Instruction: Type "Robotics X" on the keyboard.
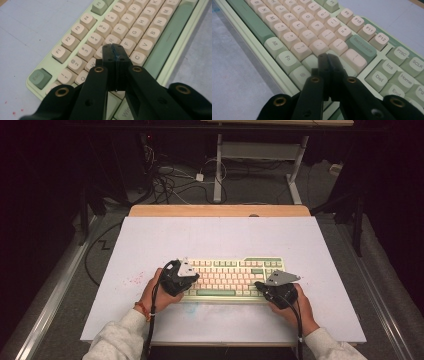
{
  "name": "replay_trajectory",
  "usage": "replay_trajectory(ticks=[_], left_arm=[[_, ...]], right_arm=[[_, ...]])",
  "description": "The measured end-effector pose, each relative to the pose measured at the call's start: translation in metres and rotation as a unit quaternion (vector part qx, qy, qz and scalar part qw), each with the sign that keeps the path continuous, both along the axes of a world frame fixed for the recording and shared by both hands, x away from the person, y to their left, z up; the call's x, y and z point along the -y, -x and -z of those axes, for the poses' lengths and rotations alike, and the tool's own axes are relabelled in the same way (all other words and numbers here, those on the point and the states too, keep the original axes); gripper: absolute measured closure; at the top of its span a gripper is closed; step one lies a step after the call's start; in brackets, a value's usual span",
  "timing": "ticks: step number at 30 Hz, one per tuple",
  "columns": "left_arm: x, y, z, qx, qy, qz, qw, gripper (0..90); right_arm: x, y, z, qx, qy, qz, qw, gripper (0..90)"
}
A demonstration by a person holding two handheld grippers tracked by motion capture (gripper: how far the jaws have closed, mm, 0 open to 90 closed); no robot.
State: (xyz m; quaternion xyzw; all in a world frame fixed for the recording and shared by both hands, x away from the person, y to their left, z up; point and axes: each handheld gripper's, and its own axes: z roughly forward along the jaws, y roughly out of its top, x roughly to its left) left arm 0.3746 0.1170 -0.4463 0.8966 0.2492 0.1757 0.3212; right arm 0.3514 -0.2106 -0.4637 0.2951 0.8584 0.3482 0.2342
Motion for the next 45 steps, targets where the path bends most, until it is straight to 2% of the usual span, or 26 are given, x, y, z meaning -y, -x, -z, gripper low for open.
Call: replay_trajectory(ticks=[6, 18, 23, 26, 45], left_arm=[[0.008, -0.010, 0.000, -0.012, 0.007, -0.002, 0.9999, 87.1], [0.022, -0.024, 0.001, -0.023, 0.002, -0.002, 0.9997, 86.1], [0.018, -0.025, -0.001, -0.024, 0.011, -0.009, 0.9996, 86.1], [0.019, -0.026, 0.000, -0.024, 0.005, -0.008, 0.9997, 86.3], [0.027, -0.024, 0.001, -0.024, -0.002, 0.007, 0.9997, 86.8]], right_arm=[[0.000, 0.000, 0.000, 0.000, 0.000, 0.001, 1.0000, 90.0], [-0.001, 0.001, 0.000, 0.002, 0.002, 0.000, 1.0000, 90.0], [-0.001, 0.001, 0.000, 0.003, 0.003, -0.001, 1.0000, 90.0], [-0.001, 0.001, 0.000, 0.003, 0.003, -0.001, 1.0000, 90.0], [-0.001, 0.001, 0.000, 0.003, 0.005, -0.002, 1.0000, 90.0]])
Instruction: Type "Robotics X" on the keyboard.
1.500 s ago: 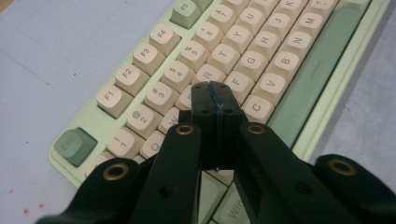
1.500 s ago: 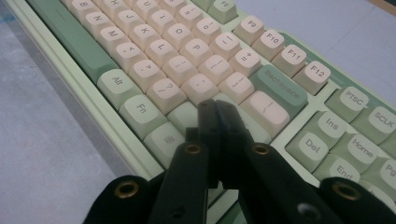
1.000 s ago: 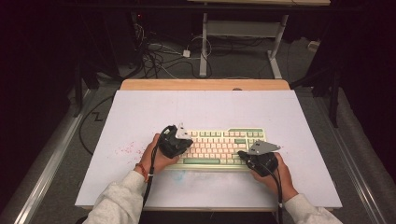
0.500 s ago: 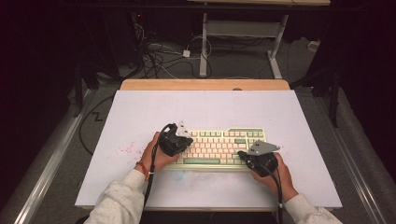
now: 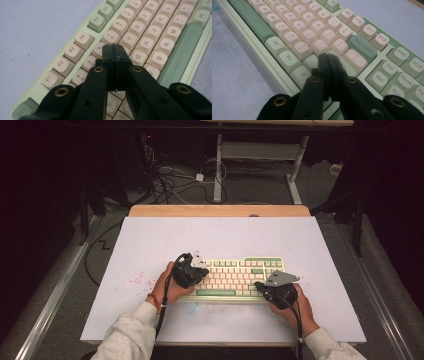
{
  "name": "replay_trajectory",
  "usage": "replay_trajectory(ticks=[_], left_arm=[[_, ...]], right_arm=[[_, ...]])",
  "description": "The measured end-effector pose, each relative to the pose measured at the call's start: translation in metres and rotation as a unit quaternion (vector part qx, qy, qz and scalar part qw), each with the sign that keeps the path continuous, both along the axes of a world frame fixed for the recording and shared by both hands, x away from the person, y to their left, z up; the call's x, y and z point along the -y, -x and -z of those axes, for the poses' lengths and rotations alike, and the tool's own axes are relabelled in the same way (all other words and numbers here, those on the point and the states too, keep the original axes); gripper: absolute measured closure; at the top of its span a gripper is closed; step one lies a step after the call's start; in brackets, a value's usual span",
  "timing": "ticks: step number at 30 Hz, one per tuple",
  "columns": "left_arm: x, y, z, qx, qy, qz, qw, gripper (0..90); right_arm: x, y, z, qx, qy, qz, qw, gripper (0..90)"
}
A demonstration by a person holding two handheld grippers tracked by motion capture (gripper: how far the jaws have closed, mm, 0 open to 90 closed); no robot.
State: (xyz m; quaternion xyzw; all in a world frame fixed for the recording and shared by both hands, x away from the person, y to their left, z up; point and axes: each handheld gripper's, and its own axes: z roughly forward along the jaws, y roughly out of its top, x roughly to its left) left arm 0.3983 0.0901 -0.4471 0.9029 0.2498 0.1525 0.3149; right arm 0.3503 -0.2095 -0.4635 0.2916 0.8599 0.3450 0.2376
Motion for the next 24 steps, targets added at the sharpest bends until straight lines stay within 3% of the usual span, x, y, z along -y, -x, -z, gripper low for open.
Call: replay_trajectory(ticks=[12, 16, 20, 24], left_arm=[[0.002, -0.002, 0.002, 0.000, -0.003, -0.001, 1.0000, 86.6], [0.004, -0.004, 0.006, -0.006, -0.018, -0.001, 0.9998, 86.8], [0.005, -0.003, 0.005, 0.001, -0.019, -0.001, 0.9998, 86.3], [-0.002, 0.002, -0.006, 0.020, 0.004, 0.004, 0.9998, 82.2]], right_arm=[[0.000, 0.000, 0.000, 0.000, 0.001, 0.000, 1.0000, 90.0], [0.000, 0.000, 0.000, 0.001, 0.002, -0.001, 1.0000, 90.0], [0.000, -0.001, -0.001, -0.002, 0.002, -0.001, 1.0000, 90.0], [-0.001, 0.005, -0.011, 0.015, -0.012, -0.009, 0.9998, 90.0]])
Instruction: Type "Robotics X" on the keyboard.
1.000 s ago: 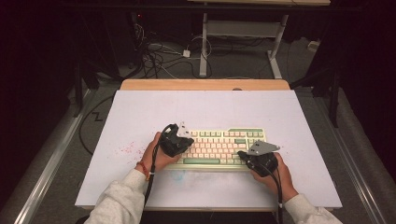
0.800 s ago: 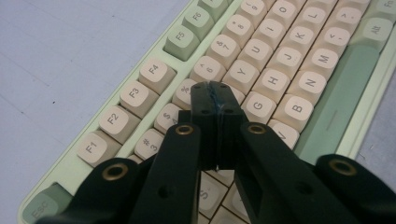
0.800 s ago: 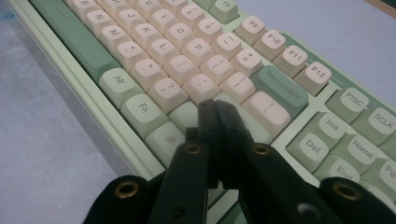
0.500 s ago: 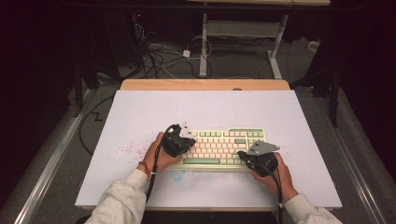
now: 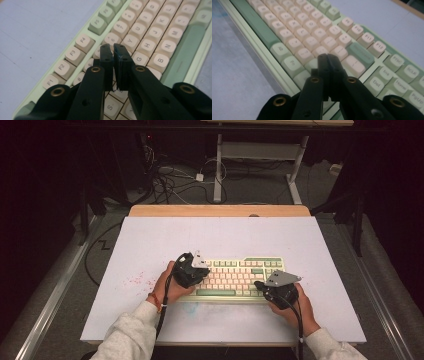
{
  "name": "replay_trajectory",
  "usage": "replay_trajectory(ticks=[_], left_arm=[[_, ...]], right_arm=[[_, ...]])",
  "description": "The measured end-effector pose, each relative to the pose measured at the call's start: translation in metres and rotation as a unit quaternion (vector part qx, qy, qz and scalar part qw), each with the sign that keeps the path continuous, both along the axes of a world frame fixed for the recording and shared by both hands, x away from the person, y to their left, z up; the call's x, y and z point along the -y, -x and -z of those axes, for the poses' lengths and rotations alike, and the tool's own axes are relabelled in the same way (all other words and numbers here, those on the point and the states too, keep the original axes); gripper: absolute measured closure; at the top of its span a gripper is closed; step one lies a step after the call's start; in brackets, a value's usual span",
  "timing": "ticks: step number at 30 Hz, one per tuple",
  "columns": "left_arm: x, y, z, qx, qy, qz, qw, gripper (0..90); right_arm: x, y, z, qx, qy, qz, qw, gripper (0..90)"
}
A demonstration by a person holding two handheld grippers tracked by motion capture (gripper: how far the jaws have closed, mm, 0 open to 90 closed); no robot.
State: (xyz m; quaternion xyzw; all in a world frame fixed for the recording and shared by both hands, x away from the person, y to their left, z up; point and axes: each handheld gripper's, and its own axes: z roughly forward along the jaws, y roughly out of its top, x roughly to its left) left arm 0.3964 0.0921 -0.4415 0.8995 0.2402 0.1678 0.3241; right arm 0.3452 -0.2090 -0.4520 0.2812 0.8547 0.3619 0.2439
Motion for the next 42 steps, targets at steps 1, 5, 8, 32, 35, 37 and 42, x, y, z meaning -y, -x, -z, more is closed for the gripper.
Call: replay_trajectory(ticks=[1, 5, 8, 32, 35, 37, 42], left_arm=[[-0.002, 0.002, -0.002, 0.005, 0.006, -0.001, 1.0000, 80.2], [-0.011, 0.008, -0.009, 0.025, 0.018, 0.003, 0.9995, 72.6], [-0.019, 0.015, -0.012, 0.050, 0.022, 0.009, 0.9985, 59.8], [-0.101, 0.072, 0.022, 0.078, 0.040, -0.083, 0.9927, 20.7], [-0.106, 0.079, 0.024, 0.074, 0.038, -0.086, 0.9928, 20.1], [-0.109, 0.082, 0.024, 0.067, 0.047, -0.089, 0.9926, 20.1], [-0.114, 0.082, 0.023, 0.065, 0.062, -0.096, 0.9913, 20.3]], right_arm=[[0.000, 0.001, -0.003, 0.003, -0.005, -0.002, 1.0000, 90.0], [0.002, 0.004, -0.008, 0.005, -0.015, -0.004, 0.9999, 90.0], [0.003, 0.007, -0.011, 0.006, -0.017, -0.006, 0.9998, 90.0], [-0.017, -0.009, -0.024, 0.002, -0.030, -0.025, 0.9992, 90.0], [-0.027, -0.018, -0.023, -0.003, -0.025, -0.028, 0.9993, 90.0], [-0.033, -0.023, -0.020, -0.008, -0.020, -0.032, 0.9992, 89.9], [-0.049, -0.037, -0.017, -0.022, -0.015, -0.035, 0.9990, 89.9]])
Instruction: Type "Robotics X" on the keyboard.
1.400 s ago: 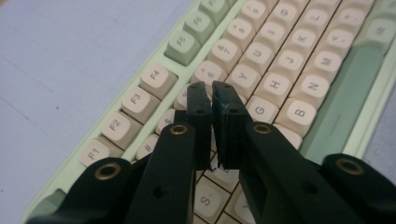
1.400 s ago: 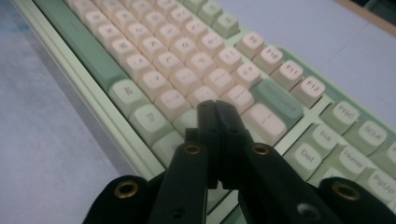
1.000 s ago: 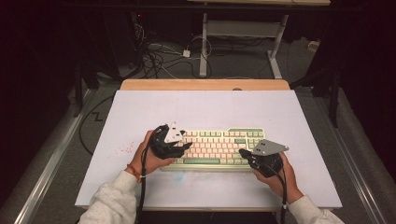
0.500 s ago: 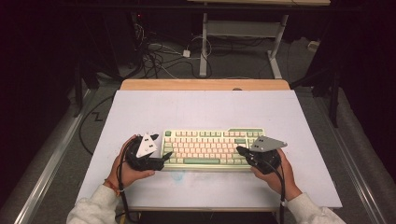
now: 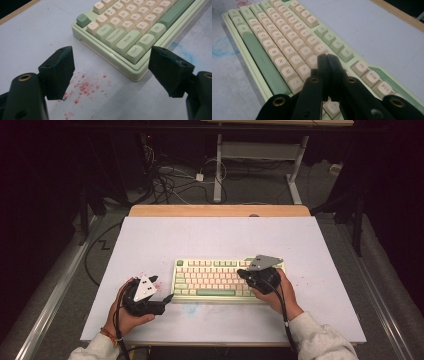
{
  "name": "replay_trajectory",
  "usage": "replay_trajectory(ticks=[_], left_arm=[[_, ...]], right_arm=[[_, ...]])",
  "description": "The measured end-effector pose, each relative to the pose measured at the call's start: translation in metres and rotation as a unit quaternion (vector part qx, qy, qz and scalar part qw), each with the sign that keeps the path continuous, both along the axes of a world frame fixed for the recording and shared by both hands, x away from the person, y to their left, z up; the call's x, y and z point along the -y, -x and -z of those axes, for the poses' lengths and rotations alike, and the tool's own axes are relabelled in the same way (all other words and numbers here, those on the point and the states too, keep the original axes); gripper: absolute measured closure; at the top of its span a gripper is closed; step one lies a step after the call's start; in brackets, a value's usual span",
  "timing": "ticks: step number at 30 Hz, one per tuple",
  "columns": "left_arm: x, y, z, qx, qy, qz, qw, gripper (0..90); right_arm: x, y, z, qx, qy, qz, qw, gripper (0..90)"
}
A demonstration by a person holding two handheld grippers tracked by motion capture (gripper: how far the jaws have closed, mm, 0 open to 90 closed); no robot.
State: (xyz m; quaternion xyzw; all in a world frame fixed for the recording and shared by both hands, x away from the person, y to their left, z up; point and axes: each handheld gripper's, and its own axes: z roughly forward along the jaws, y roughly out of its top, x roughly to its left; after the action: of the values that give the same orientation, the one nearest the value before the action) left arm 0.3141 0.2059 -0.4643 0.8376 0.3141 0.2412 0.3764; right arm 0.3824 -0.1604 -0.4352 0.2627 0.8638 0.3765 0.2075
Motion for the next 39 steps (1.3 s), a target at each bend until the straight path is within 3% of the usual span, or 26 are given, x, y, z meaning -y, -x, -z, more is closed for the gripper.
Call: replay_trajectory(ticks=[6, 14, 19, 22, 26, 29, 31, 32, 33, 36, 39], left_arm=[[0.003, -0.001, 0.004, -0.004, -0.023, 0.004, 0.9997, 20.3], [0.006, -0.003, 0.005, -0.009, -0.026, 0.012, 0.9995, 20.3], [0.006, -0.002, 0.004, -0.007, -0.025, 0.010, 0.9996, 20.3], [0.006, -0.002, 0.005, -0.005, -0.042, 0.015, 0.9990, 20.2], [0.006, -0.002, 0.005, -0.006, -0.031, 0.010, 0.9994, 20.2], [0.007, -0.001, 0.006, -0.001, -0.052, 0.017, 0.9985, 20.2], [0.006, -0.002, 0.006, -0.004, -0.049, 0.015, 0.9987, 20.2], [0.006, -0.003, 0.006, -0.001, -0.051, 0.012, 0.9986, 20.3], [0.005, -0.003, 0.006, 0.002, -0.051, 0.007, 0.9987, 20.3], [0.005, -0.004, 0.006, -0.001, -0.044, 0.001, 0.9990, 21.3], [0.006, -0.004, 0.007, -0.004, -0.053, 0.005, 0.9986, 20.8]], right_arm=[[-0.015, -0.014, 0.008, -0.011, 0.015, -0.004, 0.9998, 90.0], [-0.023, -0.022, 0.019, -0.027, 0.053, 0.003, 0.9982, 89.9], [-0.021, -0.017, 0.013, -0.017, 0.033, -0.001, 0.9993, 90.0], [-0.019, -0.012, 0.008, -0.003, 0.020, -0.001, 0.9998, 89.2], [-0.016, -0.010, 0.005, 0.004, -0.001, -0.001, 1.0000, 85.7], [-0.014, -0.007, 0.003, 0.013, -0.010, -0.002, 0.9999, 81.8], [-0.011, -0.005, 0.001, 0.021, -0.013, 0.000, 0.9997, 78.8], [-0.009, -0.002, -0.002, 0.029, -0.020, -0.001, 0.9994, 71.1], [-0.009, -0.002, -0.002, 0.029, -0.020, -0.001, 0.9994, 71.1], [-0.004, 0.003, -0.005, 0.037, -0.037, -0.001, 0.9986, 58.9], [0.000, 0.007, -0.009, 0.050, -0.044, 0.005, 0.9978, 49.0]])
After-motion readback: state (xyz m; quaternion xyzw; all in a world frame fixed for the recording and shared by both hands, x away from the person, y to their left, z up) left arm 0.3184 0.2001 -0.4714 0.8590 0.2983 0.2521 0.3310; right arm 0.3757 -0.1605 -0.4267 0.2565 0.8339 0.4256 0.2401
